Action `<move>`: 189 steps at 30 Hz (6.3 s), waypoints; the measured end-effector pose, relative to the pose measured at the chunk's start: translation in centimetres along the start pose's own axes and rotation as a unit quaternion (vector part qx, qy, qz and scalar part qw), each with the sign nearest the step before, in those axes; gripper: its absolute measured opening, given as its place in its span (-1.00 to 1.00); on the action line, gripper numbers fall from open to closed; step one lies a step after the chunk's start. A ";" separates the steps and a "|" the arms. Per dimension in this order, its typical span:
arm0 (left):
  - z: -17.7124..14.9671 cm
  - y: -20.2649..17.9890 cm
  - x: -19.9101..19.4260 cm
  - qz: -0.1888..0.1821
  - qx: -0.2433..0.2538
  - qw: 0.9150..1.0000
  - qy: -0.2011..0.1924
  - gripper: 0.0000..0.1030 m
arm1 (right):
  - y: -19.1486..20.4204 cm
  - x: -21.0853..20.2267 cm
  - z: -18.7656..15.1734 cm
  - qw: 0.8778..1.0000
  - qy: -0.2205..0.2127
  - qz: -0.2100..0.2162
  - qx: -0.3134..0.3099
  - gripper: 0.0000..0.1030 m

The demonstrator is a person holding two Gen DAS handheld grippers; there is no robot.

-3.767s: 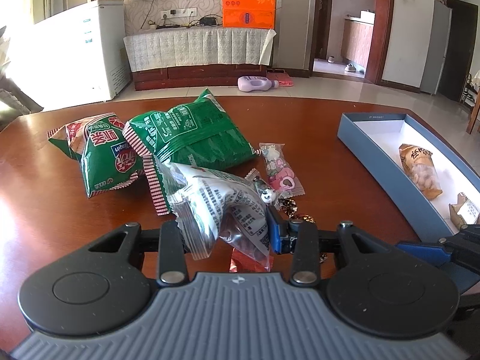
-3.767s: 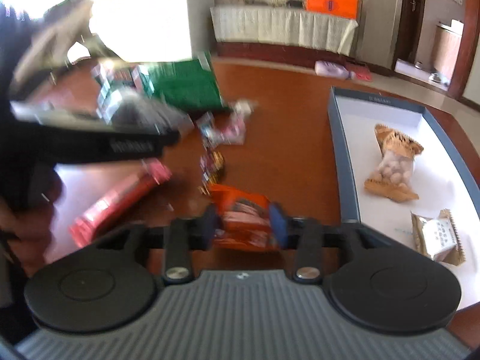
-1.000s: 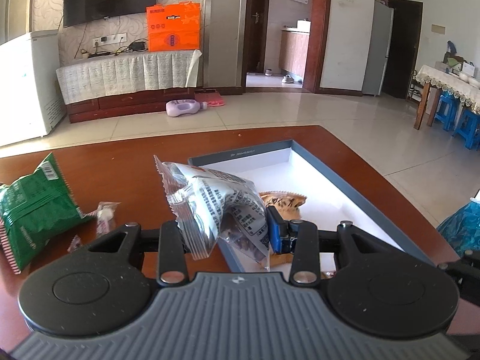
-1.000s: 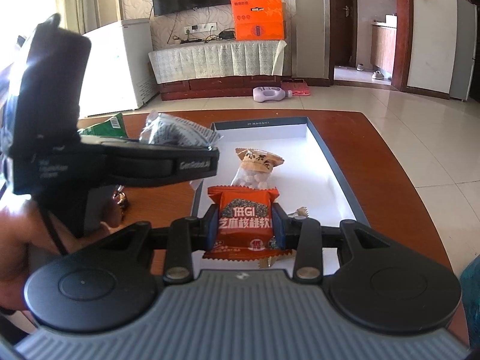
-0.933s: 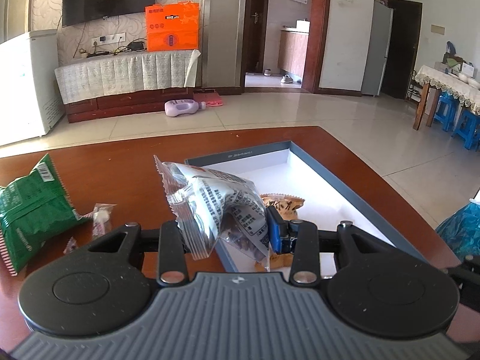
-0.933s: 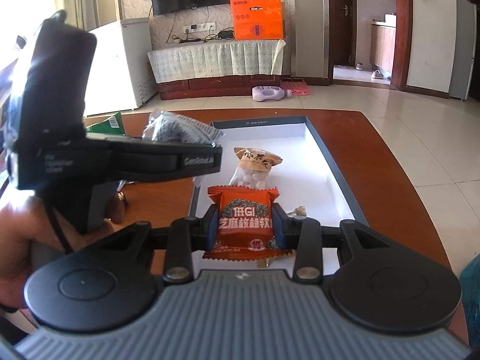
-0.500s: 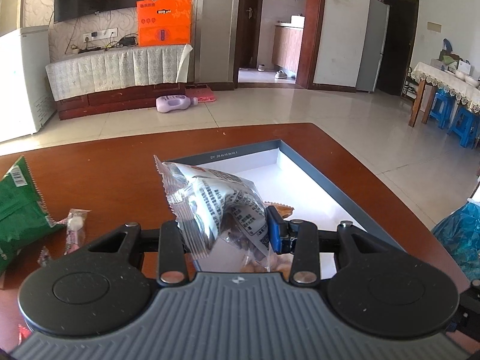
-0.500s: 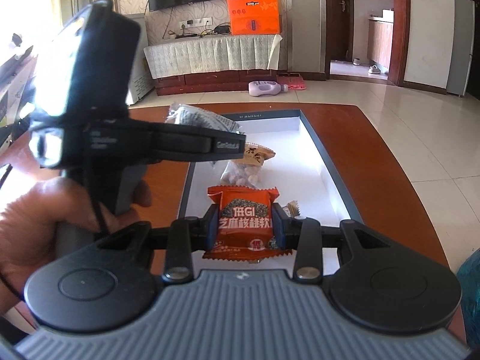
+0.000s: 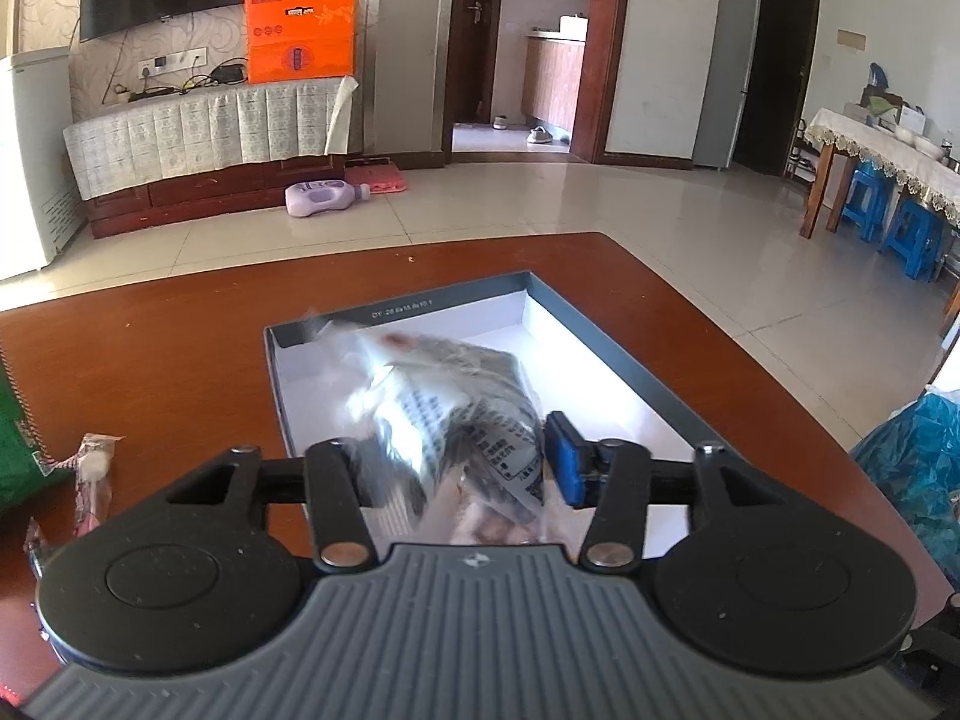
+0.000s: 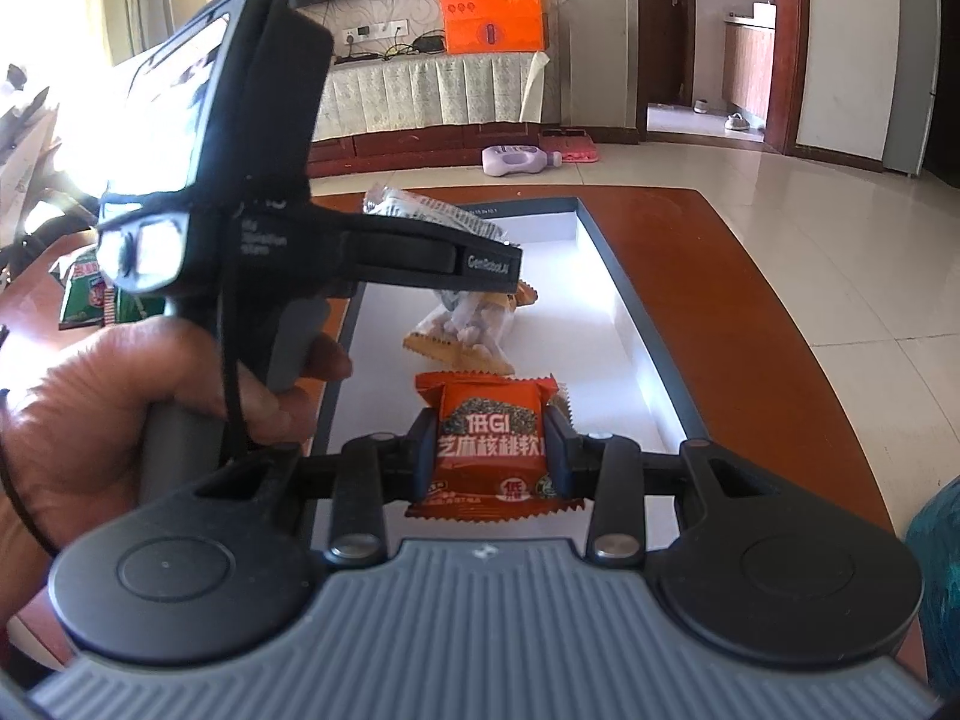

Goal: Organize snacks
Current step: 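Lower the orange packet into the box and open the right tool, then move both open tools back to the snack pile, then grasp the red chocolate bar with the left tool while the right tool grasps a brown wrapped chocolate, then carry the red bar and brown chocolate in both tools over the box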

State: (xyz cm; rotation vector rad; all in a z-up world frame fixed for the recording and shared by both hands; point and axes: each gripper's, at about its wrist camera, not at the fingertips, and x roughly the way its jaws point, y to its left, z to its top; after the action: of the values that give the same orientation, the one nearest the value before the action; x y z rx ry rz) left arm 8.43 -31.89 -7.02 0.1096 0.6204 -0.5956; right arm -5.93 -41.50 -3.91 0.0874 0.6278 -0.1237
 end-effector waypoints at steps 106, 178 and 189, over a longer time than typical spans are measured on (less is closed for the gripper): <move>-14.6 18.4 -19.0 0.113 -0.059 0.991 0.032 -0.51 | 16.9 9.7 0.6 0.987 0.021 0.115 -0.109 -0.50; -5.5 6.1 -15.1 0.061 -0.013 0.997 -0.040 -0.52 | 3.1 -1.9 1.2 0.996 -0.073 0.044 -0.017 -0.50; -4.8 3.8 -13.8 0.042 0.002 0.998 -0.044 -0.52 | 1.2 -2.3 0.7 0.997 -0.070 0.029 -0.004 -0.50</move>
State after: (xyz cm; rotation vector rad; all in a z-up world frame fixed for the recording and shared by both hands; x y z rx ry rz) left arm -0.91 -20.73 -3.27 0.1129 0.5267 -0.5185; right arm -7.18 -40.16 -1.91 0.0888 0.4848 -0.0711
